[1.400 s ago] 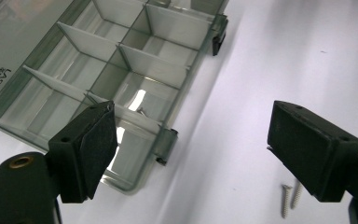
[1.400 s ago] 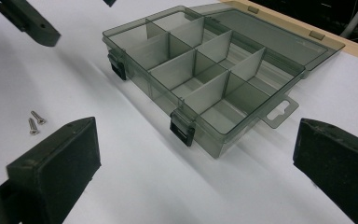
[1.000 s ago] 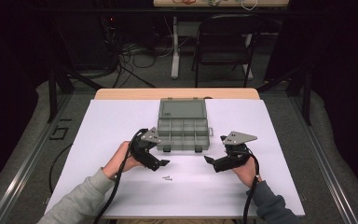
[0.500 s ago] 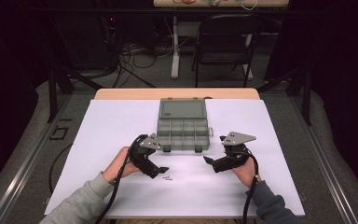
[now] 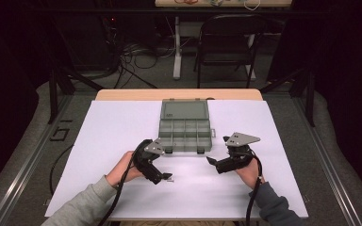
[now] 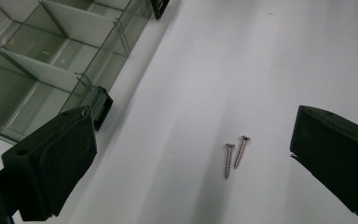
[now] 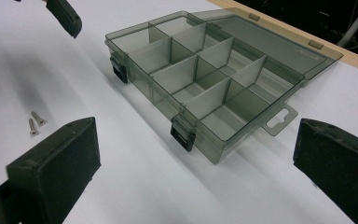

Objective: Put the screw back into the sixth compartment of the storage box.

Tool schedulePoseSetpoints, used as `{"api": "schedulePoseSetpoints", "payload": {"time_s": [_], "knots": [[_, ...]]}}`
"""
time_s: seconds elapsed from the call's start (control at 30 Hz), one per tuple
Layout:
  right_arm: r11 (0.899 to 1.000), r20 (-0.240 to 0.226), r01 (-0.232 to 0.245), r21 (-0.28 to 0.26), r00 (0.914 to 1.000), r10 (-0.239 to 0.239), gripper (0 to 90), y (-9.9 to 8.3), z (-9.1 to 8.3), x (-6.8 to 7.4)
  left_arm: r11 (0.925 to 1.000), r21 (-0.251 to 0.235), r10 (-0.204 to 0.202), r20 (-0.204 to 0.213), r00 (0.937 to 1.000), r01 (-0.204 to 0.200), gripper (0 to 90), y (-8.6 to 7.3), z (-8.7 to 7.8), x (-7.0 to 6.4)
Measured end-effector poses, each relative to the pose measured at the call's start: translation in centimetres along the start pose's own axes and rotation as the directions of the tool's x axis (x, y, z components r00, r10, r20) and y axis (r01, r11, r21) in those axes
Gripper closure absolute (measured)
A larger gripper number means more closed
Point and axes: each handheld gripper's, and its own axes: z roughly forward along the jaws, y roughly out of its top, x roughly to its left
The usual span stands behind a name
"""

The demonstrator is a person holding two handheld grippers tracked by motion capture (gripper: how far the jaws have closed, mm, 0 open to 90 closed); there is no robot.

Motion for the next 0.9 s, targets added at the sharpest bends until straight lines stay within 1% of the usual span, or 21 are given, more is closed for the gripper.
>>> {"api": "schedulePoseSetpoints", "payload": {"time_s": [0.03, 0.1, 0.13, 0.2, 0.3, 0.47, 0.53, 0.6, 0.73, 0.8, 0.9], "knots": [[1.0, -0.003, 0.0, 0.001, 1.0, 0.0, 0.0, 0.02, -0.01, 0.06, 1.0, -0.006, 0.0, 0.0, 1.0, 0.0, 0.1, -0.07, 0.06, -0.06], [1.0, -0.001, 0.008, -0.002, 1.0, -0.008, 0.0, 0.03, -0.02, 0.17, 1.0, -0.002, 0.004, 0.001, 1.0, -0.004, 0.0, -0.07, -0.03, -0.07], [1.0, -0.003, 0.01, -0.003, 1.0, -0.01, 0.0, -0.01, -0.04, 0.16, 0.9999, -0.011, -0.001, 0.001, 1.0, 0.001, 0.0, -0.09, -0.04, -0.05], [1.0, -0.001, -0.001, -0.003, 1.0, 0.001, 0.0, -0.1, -0.12, 0.05, 0.9999, -0.01, -0.007, 0.007, 1.0, 0.007, 0.0, -0.18, -0.03, 0.02], [1.0, 0.004, -0.001, -0.003, 1.0, 0.001, 0.0, -0.04, -0.14, -0.03, 1.0, 0.004, -0.006, 0.01, 0.9999, 0.006, 0.0, -0.44, 0.22, 0.07], [1.0, 0.002, 0.009, -0.006, 1.0, -0.009, 0.0, -0.01, -0.07, 0.21, 0.9998, 0.008, 0.018, 0.01, 0.9998, -0.018, 0.0, -0.42, 0.25, -0.27], [1.0, 0.004, 0.004, -0.003, 1.0, -0.004, 0.0, -0.09, -0.18, 0.08, 0.9998, 0.005, 0.019, 0.017, 0.9997, -0.019, 0.0, -0.42, 0.28, -0.37], [1.0, 0.006, -0.001, -0.009, 1.0, 0.002, 0.0, -0.11, -0.25, 0.01, 0.9995, 0.016, 0.029, 0.022, 0.9993, -0.029, 0.0, -0.52, 0.42, -0.44], [1.0, 0.002, 0.005, -0.008, 1.0, -0.005, 0.0, 0.01, -0.27, 0.15, 0.9992, 0.027, 0.03, 0.024, 0.9992, -0.031, 0.0, -0.7, 0.62, -0.5], [1.0, 0.004, 0.012, -0.009, 0.9999, -0.012, 0.0, 0.03, -0.31, 0.24, 0.9986, 0.032, 0.04, 0.029, 0.9988, -0.041, 0.0, -0.65, 0.6, -0.58], [1.0, 0.007, 0.009, -0.007, 0.9999, -0.009, 0.0, -0.05, -0.33, 0.08, 0.9988, 0.032, 0.035, 0.045, 0.9984, -0.036, 0.1, -0.66, 0.7, -0.56]]}}
